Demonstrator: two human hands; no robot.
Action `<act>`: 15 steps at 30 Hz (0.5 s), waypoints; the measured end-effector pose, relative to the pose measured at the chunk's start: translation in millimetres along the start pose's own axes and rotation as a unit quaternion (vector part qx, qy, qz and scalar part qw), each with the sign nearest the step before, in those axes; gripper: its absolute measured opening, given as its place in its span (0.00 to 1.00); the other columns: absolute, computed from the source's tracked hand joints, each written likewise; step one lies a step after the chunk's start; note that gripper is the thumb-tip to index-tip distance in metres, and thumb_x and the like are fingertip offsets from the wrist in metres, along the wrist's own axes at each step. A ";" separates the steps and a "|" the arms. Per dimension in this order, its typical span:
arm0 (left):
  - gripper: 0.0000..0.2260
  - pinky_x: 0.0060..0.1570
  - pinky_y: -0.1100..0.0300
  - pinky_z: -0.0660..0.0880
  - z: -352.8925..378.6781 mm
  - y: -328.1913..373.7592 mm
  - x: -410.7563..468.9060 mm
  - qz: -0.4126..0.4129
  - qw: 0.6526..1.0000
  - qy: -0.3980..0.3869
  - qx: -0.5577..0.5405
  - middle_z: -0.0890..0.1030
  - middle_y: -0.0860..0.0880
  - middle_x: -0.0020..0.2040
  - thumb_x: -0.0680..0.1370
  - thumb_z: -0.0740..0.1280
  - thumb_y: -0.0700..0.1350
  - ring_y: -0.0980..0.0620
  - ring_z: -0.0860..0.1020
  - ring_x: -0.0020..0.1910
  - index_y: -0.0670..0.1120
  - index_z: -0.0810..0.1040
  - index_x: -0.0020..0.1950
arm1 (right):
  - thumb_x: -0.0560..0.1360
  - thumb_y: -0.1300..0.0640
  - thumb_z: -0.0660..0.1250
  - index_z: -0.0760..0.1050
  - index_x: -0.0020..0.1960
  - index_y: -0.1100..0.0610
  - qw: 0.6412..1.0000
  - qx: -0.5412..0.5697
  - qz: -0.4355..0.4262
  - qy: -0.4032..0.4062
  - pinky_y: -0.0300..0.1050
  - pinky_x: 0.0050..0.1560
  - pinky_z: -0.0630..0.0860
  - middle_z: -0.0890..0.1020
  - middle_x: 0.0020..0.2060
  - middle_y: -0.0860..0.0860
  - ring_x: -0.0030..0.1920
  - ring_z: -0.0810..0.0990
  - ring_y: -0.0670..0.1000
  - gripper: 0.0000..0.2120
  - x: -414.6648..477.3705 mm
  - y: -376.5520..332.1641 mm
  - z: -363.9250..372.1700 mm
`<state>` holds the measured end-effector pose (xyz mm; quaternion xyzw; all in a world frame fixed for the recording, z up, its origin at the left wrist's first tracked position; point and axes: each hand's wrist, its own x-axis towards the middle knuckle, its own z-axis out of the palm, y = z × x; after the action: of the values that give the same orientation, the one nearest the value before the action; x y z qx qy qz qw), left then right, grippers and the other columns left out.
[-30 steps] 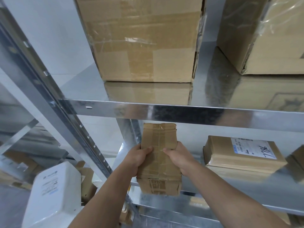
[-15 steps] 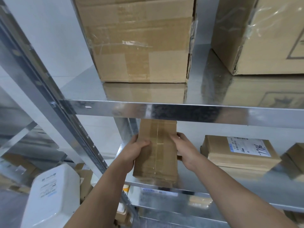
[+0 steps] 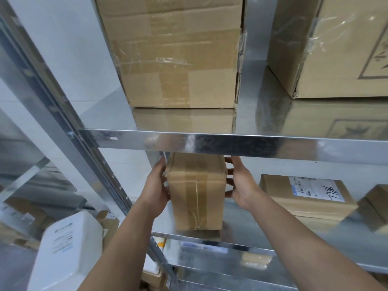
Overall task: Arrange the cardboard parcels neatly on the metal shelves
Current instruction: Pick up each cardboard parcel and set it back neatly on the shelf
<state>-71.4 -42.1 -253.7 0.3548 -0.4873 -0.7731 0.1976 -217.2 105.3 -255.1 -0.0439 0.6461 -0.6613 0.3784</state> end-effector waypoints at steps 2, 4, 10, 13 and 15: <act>0.24 0.49 0.53 0.78 2.8 3.4 -3.3 0.001 1.000 -0.022 0.011 0.86 0.46 0.56 0.82 0.58 0.65 0.46 0.84 0.55 0.50 0.81 0.65 | 0.82 0.34 0.55 0.73 0.69 0.51 1.000 -0.021 -0.006 -0.016 0.66 0.62 0.76 0.79 0.49 0.53 0.55 0.78 0.55 0.26 -0.9 -0.4 1.0; 0.25 0.51 0.52 0.77 6.0 7.0 -6.2 -0.004 0.999 -0.022 0.040 0.86 0.47 0.56 0.80 0.60 0.67 0.46 0.84 0.56 0.52 0.82 0.65 | 0.80 0.32 0.57 0.76 0.66 0.50 0.999 -0.039 -0.008 -0.034 0.64 0.62 0.76 0.80 0.47 0.51 0.51 0.78 0.52 0.26 -3.2 -0.8 2.4; 0.15 0.49 0.52 0.76 7.3 10.3 -6.0 -0.041 0.991 -0.018 0.123 0.85 0.47 0.46 0.79 0.67 0.60 0.47 0.82 0.46 0.51 0.83 0.56 | 0.76 0.31 0.65 0.73 0.62 0.48 0.995 -0.093 0.000 -0.044 0.65 0.63 0.76 0.82 0.58 0.54 0.60 0.79 0.57 0.25 -5.4 1.6 0.6; 0.11 0.51 0.50 0.77 4.4 13.0 -4.5 -0.050 0.988 -0.024 0.143 0.84 0.45 0.46 0.80 0.68 0.52 0.47 0.81 0.44 0.47 0.82 0.57 | 0.79 0.40 0.69 0.70 0.66 0.49 0.994 -0.089 0.007 -0.059 0.66 0.64 0.75 0.83 0.56 0.53 0.59 0.80 0.56 0.22 -7.0 -0.3 -0.7; 0.12 0.52 0.50 0.78 1.5 12.9 -3.1 -0.041 0.987 -0.032 0.151 0.84 0.45 0.46 0.80 0.68 0.50 0.47 0.81 0.45 0.46 0.81 0.60 | 0.79 0.45 0.70 0.69 0.68 0.49 0.994 -0.091 0.006 -0.066 0.65 0.63 0.77 0.83 0.54 0.53 0.57 0.82 0.56 0.20 -8.1 -1.0 0.0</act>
<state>-71.0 -44.9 -240.7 0.3752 -0.5892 -0.7094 0.0942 -211.9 109.7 -250.8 -0.1182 0.6778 -0.5930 0.4182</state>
